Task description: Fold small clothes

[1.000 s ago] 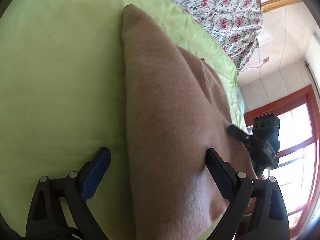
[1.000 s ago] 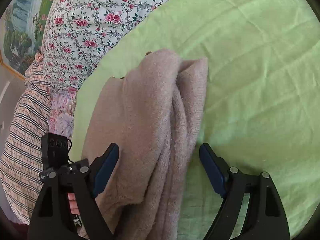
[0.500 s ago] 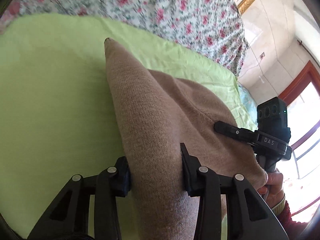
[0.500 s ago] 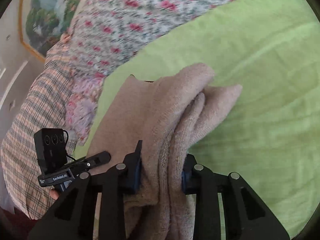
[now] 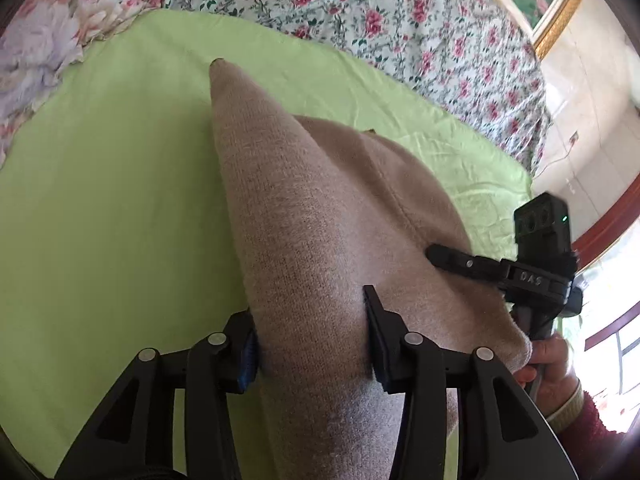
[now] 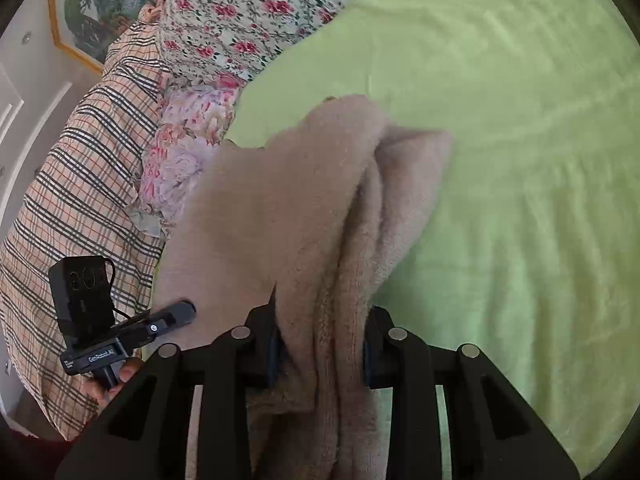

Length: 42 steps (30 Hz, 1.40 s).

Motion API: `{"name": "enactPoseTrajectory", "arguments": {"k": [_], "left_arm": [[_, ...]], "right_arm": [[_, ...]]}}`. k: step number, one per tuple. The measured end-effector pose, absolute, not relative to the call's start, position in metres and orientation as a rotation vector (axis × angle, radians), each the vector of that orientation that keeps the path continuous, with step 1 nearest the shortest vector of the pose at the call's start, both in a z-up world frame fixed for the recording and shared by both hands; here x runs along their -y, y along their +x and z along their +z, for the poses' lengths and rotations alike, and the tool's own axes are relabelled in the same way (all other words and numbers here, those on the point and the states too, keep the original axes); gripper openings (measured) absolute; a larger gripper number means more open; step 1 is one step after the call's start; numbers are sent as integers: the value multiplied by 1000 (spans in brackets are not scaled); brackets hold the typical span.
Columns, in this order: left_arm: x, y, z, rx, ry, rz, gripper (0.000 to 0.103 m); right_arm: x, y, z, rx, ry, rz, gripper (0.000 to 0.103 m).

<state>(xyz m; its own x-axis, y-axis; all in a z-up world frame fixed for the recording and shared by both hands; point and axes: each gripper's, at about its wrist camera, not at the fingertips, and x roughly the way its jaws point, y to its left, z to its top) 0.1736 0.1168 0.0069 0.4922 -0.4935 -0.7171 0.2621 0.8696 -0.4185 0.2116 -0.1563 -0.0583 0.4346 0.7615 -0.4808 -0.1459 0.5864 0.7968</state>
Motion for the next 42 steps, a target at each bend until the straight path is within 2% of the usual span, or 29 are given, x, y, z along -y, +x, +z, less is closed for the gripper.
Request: {"name": "enactPoseTrajectory", "arguments": {"k": [5,7,10,13,21,27,28,29,30,31,32,33,34,35,37,40,42], "left_arm": [[-110,159,11,-926,-217,-432,53],[-109,151,12,-923,-205,-421,57],[-116,134,15,-916,-209,-422,61],[-126,106,20,-894,-175,-383,70],[-142,28,10,-886,-65,-346,71],[-127,24,-4,-888,-19,-320,71],[-125,27,-4,-880,-16,-304,70],[-123,32,-4,-879,-13,-293,69],[-121,35,-6,-873,-7,-278,68],[-119,38,-7,-867,1,-263,61],[-116,41,-10,-868,13,-240,55],[-115,45,-11,-876,24,-224,38],[-115,47,-12,-882,23,-213,31],[-117,48,-11,-878,9,-195,28],[-121,47,-8,-857,-6,-173,19],[-119,44,-9,-857,-27,-163,10],[-117,47,-14,-884,-43,-147,9]], "right_arm": [[154,210,-52,-982,693,586,38],[153,210,-49,-992,674,559,48],[159,204,-41,-1000,673,516,52],[171,185,-24,-964,645,458,52],[176,109,5,-871,684,536,52],[138,100,-4,-940,570,566,51],[135,102,-9,-960,569,558,45],[133,105,-13,-973,577,559,39],[132,109,-16,-978,596,568,20],[134,112,-16,-975,628,584,9],[138,114,-10,-948,660,596,9],[145,112,0,-899,690,612,8],[154,110,12,-840,724,636,8],[165,106,26,-765,751,657,8],[172,103,35,-748,687,630,7],[162,106,11,-869,506,509,7],[156,108,-18,-952,450,455,6]]}}
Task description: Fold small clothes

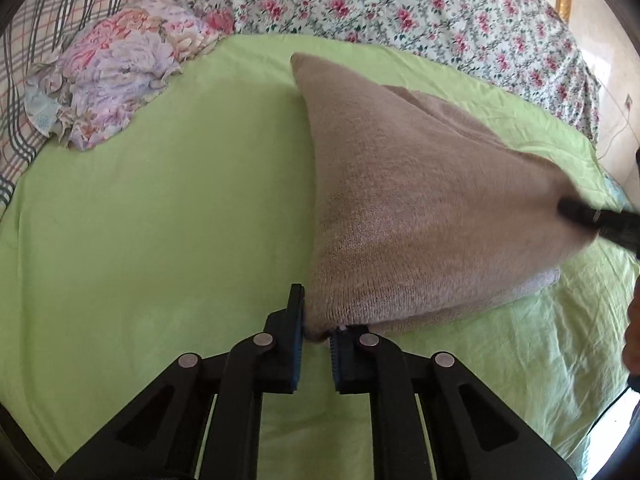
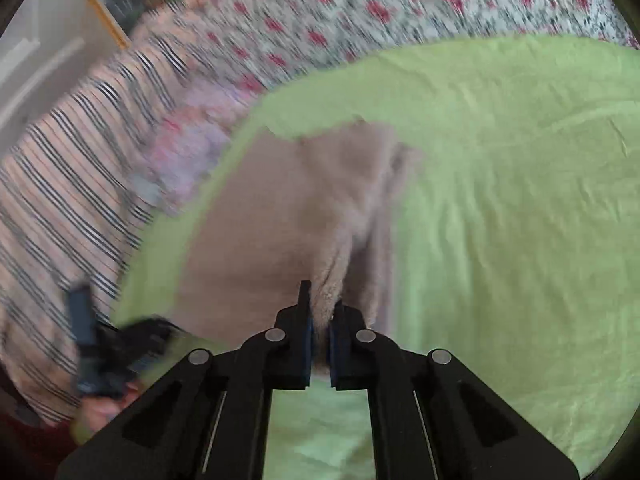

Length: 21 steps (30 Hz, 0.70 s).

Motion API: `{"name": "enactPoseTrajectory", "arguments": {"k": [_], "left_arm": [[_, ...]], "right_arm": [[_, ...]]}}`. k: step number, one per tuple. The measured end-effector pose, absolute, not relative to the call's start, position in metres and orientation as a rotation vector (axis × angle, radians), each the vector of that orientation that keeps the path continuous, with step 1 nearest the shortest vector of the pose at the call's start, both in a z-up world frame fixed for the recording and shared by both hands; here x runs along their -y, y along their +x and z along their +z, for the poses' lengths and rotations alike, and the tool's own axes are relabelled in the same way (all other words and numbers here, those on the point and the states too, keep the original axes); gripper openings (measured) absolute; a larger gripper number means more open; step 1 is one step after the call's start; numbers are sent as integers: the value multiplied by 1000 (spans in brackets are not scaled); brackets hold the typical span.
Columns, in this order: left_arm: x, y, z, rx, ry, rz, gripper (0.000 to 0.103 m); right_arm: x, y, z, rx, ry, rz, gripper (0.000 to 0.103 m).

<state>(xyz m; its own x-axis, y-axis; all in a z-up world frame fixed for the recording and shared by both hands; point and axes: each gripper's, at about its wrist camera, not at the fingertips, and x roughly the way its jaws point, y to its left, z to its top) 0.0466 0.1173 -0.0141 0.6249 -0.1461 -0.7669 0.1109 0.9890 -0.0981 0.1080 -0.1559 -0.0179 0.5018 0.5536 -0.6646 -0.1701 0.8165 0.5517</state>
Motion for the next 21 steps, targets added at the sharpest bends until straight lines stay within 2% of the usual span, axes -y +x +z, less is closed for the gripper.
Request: {"name": "enactPoseTrajectory", "arguments": {"k": [3,7,9,14,16,18,21], "left_arm": [[-130,55,-18,-923,-144,-175,9],[-145,61,-22,-965,-229,-236,10],[-145,58,-19,-981,-191,-272,15],[-152,31,8,-941,-102,-383,15],[-153,29,23,-904,-81,-421,16],[-150,38,40,-860,-75,-452,16],[-137,63,53,-818,-67,-467,17]], "right_arm": [[157,110,-44,-986,458,445,6],[158,111,-42,-997,451,457,6],[160,108,-37,-1016,453,476,7],[184,108,-15,-983,571,521,17],[194,122,-5,-942,622,521,33],[196,142,1,-914,644,499,42],[195,186,-2,-912,697,477,42]]}}
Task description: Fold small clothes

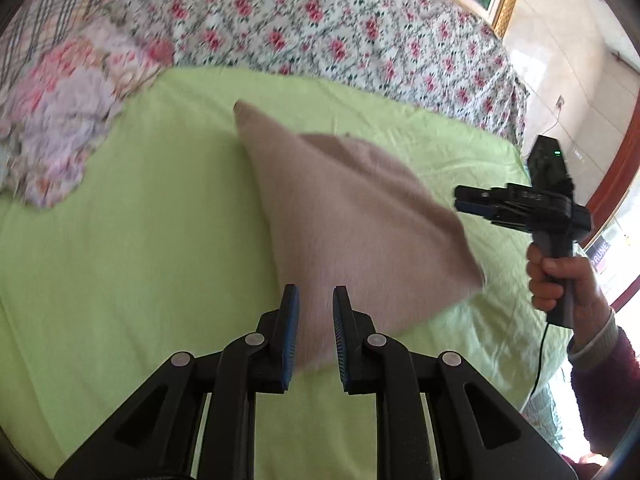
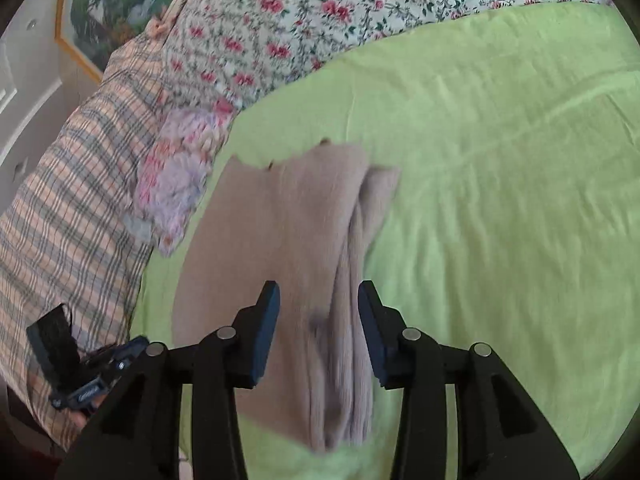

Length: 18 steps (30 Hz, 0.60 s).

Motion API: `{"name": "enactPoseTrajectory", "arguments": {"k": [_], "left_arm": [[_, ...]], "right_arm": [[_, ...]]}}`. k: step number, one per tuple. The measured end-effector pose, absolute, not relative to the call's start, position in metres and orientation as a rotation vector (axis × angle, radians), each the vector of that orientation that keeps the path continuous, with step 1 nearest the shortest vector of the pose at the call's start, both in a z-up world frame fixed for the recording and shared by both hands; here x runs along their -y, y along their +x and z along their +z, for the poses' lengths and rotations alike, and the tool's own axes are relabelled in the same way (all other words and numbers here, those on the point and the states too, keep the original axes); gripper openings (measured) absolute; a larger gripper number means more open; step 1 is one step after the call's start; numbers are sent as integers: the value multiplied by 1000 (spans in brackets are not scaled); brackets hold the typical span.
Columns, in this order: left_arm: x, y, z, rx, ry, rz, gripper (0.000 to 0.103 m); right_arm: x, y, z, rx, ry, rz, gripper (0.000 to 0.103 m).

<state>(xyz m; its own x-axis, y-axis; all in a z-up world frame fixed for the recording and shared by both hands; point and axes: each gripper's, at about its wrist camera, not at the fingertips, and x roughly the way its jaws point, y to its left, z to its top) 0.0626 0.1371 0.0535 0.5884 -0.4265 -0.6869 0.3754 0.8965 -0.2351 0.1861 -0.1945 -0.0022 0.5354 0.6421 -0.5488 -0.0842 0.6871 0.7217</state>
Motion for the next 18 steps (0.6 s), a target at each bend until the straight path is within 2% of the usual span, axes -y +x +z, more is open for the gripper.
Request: {"name": "enactPoseTrajectory", "arguments": {"k": [6,7,9,10,13,18], "left_arm": [[-106,138,55,-819,-100,-520,18],[-102,152,53,-827,-98,-513,18],[-96,176,44,-865,-91,-486,17],[-95,181,41,-878,-83,-477,15],[-90,185,29,-893,-47,-473,15],[-73,177,13,-876,33,-437,15]], "right_arm": [[176,257,-29,-986,722,448,42],[172,264,-31,-998,713,463,37],[174,263,-18,-943,652,443,12],[178,257,-7,-889,647,455,8],[183,254,-3,-865,581,388,8],[171,265,-44,-971,531,337,8]]}}
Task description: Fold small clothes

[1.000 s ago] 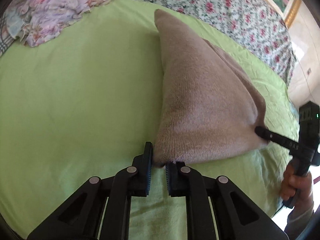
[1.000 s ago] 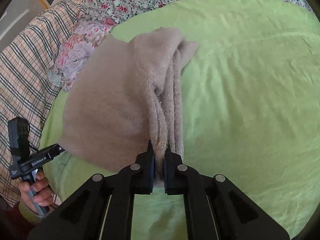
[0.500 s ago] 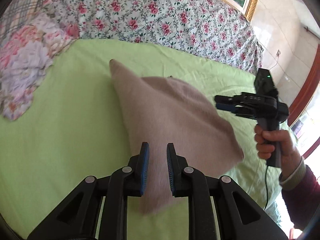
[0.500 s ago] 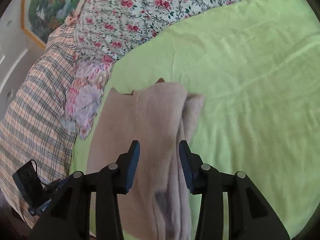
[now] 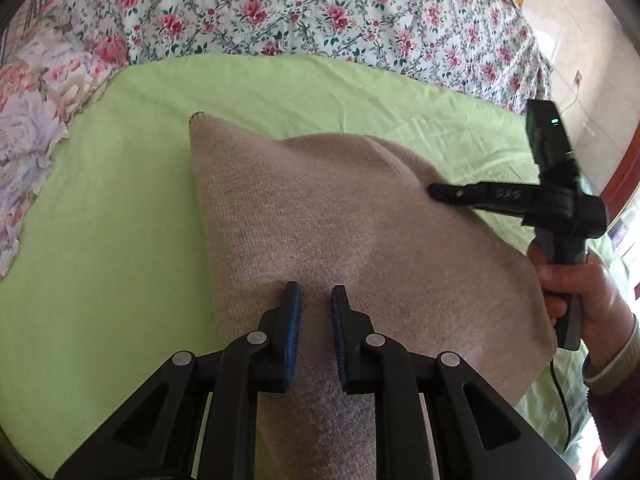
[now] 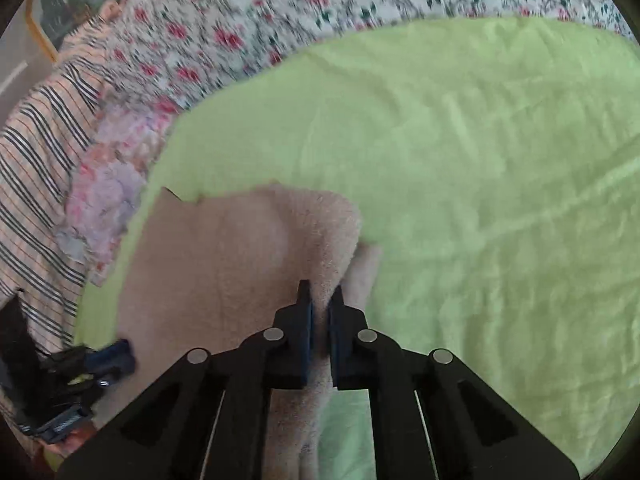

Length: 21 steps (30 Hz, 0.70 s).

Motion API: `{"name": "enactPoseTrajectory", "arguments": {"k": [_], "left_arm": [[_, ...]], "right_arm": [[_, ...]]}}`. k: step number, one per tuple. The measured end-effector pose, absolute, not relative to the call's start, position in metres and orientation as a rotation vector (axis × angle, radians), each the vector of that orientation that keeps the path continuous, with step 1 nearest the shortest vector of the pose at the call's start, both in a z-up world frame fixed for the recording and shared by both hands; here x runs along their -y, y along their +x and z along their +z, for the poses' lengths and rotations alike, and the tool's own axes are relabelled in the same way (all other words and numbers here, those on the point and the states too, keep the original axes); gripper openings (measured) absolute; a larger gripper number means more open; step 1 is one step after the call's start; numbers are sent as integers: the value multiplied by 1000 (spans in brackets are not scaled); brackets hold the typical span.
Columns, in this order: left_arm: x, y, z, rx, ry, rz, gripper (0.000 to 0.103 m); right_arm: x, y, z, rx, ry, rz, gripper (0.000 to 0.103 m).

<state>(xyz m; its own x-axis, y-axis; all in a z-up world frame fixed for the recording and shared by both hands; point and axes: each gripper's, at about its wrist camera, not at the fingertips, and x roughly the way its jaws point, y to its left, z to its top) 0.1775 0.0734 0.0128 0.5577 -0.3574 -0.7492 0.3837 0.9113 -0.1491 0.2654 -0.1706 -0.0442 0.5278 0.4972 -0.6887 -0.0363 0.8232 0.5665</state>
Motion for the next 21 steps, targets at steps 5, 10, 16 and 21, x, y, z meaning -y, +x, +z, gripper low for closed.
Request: {"name": "enactPoseTrajectory", "arguments": {"k": [5,10,16,21], "left_arm": [[-81,170,21,-886,9,-449,15],[-91,122,39,-822,-11,-491,16],[-105,71,28,-821,-61,-499,16],[-107,68,-1,-903,-67,-448,15]], "right_arm": [[186,253,-31,-958,583,326,14],[200,193,1,-883,659,383,14],[170,134,22,-832,633,555,14],[144,135,-20,-1005,459,395,12]]}}
